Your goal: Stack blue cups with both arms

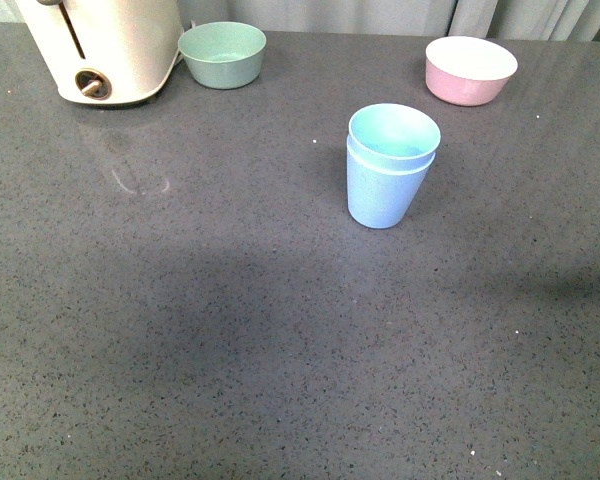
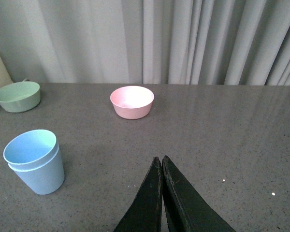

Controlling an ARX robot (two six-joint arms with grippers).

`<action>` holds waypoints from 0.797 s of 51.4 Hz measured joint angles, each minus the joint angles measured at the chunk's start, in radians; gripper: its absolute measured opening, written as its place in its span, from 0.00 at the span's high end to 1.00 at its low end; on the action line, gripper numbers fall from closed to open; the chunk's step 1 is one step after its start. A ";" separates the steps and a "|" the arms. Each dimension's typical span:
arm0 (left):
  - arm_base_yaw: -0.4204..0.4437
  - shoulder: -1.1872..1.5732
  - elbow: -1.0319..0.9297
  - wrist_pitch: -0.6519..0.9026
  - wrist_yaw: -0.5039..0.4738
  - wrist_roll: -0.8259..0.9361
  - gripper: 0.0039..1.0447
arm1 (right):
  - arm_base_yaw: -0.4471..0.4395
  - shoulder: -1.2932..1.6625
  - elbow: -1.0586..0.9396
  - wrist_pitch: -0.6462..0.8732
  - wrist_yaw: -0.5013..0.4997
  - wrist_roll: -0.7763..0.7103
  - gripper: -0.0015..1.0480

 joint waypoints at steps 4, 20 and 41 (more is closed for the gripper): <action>0.000 0.000 0.000 0.000 0.000 0.000 0.08 | 0.000 -0.046 -0.015 -0.031 0.000 0.000 0.98; 0.000 0.000 0.000 0.000 0.000 0.000 0.08 | 0.000 -0.184 -0.058 -0.098 0.000 0.000 0.98; 0.000 0.000 0.000 0.000 0.000 0.000 0.08 | 0.000 -0.360 -0.058 -0.269 0.000 0.000 0.98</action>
